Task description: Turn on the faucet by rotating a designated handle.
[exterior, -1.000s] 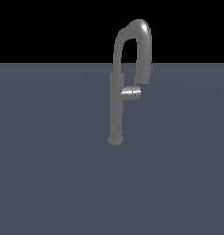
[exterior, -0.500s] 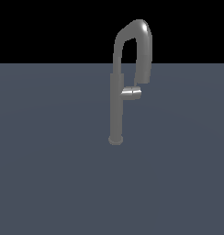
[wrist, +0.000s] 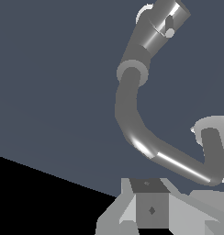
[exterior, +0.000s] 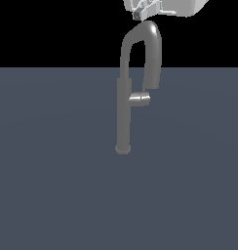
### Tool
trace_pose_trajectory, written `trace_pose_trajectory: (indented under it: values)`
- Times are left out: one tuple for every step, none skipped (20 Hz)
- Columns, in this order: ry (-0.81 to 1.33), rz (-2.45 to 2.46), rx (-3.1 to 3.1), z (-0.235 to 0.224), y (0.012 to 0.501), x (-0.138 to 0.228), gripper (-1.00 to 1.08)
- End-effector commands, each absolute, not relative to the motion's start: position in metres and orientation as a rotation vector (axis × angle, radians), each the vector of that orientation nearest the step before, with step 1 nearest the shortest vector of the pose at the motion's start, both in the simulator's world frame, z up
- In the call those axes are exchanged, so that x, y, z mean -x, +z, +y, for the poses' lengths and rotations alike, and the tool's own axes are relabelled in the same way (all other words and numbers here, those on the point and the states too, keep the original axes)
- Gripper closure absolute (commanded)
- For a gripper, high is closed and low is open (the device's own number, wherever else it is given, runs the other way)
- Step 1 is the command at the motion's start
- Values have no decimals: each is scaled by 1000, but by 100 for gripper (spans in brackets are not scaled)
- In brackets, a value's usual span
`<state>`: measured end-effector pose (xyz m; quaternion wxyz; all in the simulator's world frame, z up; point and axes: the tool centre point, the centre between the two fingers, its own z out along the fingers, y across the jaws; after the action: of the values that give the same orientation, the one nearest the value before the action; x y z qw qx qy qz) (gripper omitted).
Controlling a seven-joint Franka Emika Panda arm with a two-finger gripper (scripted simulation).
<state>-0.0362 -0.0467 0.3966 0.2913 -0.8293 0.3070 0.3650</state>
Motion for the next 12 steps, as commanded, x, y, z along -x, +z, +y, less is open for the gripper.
trace_pose_trajectory:
  values:
    - [1023,853,2131,-51,384,26,108]
    - [1043,867,2098,-52,379,22,108]
    - [1063,881,2064,-54,373,18,108]
    - [1083,895,2029,-55,367,14,108]
    - [1103,910,1992,-57,361,10,108]
    - [1123,924,1956,-58,355,6,108]
    - [1142,937,1919,-60,349,3,108]
    - [1160,950,1883,-61,343,-1,108]
    - [1178,963,1847,-62,336,-4,108]
    - [1196,976,1810,-63,330,-7,108]
    - [1213,988,1774,-64,323,-9,108]
    - [1229,1000,1737,-65,317,-12,108]
